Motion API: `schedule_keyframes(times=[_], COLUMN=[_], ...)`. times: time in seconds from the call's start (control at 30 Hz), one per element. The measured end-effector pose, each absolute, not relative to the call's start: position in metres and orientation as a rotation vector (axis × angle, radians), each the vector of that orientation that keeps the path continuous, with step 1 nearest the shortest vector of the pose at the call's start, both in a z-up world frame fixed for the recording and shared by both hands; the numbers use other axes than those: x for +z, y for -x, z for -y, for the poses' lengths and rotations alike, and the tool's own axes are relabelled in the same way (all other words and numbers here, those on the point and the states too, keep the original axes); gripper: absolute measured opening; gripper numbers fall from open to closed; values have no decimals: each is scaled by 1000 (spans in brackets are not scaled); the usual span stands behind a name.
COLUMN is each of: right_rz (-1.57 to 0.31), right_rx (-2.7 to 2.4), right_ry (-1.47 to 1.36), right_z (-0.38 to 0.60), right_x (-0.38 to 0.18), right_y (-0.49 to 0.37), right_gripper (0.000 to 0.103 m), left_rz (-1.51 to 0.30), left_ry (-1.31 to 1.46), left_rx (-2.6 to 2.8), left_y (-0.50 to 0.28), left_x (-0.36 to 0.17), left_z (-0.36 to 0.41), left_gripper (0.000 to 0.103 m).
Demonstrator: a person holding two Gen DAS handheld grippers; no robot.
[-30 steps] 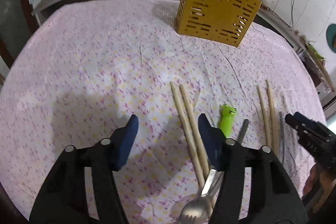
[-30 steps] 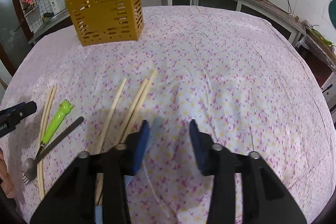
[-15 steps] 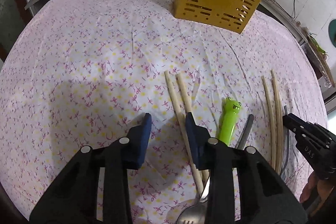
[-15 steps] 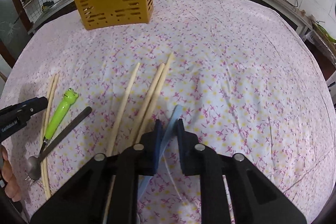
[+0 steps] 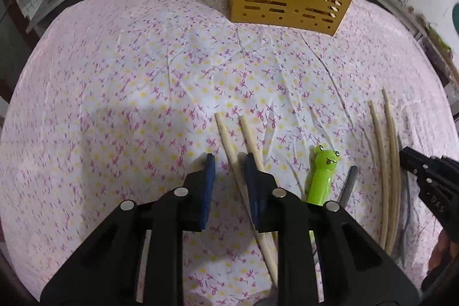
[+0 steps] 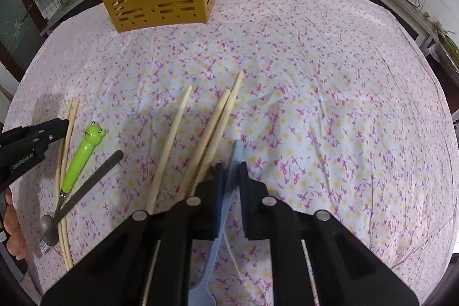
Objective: Organize utensils
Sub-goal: 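Grasp the light-blue spoon with the right tool while the left tool grasps a chopstick, then carry the spoon and chopstick up and insert both into the yellow holder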
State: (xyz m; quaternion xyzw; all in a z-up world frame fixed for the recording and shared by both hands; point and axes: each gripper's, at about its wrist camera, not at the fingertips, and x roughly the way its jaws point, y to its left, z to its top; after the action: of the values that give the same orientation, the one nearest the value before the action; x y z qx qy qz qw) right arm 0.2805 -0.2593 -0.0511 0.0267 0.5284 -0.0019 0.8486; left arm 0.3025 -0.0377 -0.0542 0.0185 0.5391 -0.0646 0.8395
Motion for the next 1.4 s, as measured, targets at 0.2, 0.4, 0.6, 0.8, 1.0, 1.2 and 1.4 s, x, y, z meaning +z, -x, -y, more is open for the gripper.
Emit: schedule_keyframes(times=[0.2,0.4,0.6,0.8,1.0,1.2,1.4], right_rz=[-1097,-1039,-946,-839,-784,-722,-691], right_rx=[28,50,64,57,54,67,64], right_ry=[-128,-146,-186,-210,-213,-212,-188], right_z=[270,275,285,291,295,295,290], right_x=[-49,-37,-14,9,23,41,50], right_y=[-281,-274,-267,-260,-263,-265,-269], right_gripper=[8,8,7,7,7,7,7], left_rz=[-1143,-1115,-987,-810,-703,-640,-638], left_ry=[-35,-27,-14,-14,-18,7,20], left_rx=[-152,-163,-162,-191,-182,-180,-191], left_y=[-305,-297,-288,-269,-259,-258,-270], left_x=[-55,-48,-18,24,59,82,84], left_z=[35,25,21,16,17,13,11], left_gripper=[10,10,9,7,5,5,5])
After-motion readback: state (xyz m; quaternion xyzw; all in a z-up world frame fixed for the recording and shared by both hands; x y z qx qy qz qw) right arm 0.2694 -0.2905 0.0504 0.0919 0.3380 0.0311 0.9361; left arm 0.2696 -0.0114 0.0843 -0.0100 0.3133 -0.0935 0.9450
